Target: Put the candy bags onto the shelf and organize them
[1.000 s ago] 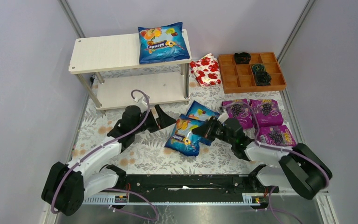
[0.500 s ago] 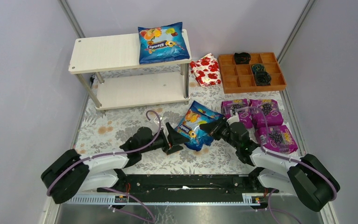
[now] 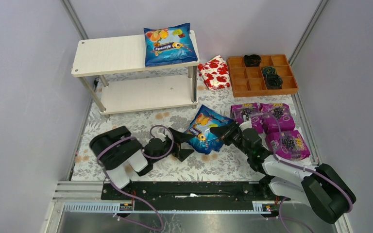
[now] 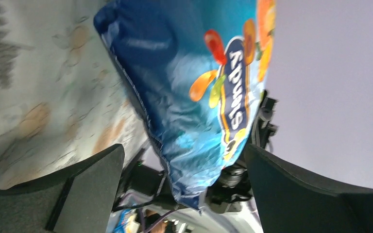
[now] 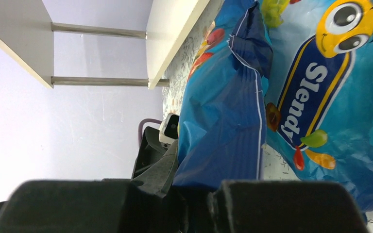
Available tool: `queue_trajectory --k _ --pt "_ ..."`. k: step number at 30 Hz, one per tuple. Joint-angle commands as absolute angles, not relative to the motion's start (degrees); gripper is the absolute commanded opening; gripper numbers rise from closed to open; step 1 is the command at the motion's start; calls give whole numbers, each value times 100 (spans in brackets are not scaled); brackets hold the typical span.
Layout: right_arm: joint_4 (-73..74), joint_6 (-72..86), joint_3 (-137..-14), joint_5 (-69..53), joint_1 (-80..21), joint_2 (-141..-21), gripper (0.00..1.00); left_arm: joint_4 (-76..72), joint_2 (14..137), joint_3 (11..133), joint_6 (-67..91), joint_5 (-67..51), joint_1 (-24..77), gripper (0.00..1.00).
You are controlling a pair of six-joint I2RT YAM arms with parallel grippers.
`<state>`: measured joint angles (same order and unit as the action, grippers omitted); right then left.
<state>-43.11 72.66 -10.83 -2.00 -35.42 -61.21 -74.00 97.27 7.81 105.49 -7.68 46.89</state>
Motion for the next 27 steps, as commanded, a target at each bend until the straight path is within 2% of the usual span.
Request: queue_trajectory --k 1,3,12,18,27 --pt "-4943 7426 -1139 127 -3302 -5638 0 -9142 10807 985 11360 -697 4727 99" --pt "-4855 7326 -1232 14 -3277 -5635 0 -9206 11138 1210 11533 -992 4732 99" --pt "-5028 7452 -1177 -568 -2972 -5776 0 -9182 11275 1679 11503 -1268 4720 92" --pt "-4997 7434 -1191 -843 -2849 -5804 0 -9191 11326 1799 11583 -1294 4695 76" --pt "-5361 7572 -722 -1191 -2848 -5857 0 -9189 10874 1682 11174 -1094 4517 42"
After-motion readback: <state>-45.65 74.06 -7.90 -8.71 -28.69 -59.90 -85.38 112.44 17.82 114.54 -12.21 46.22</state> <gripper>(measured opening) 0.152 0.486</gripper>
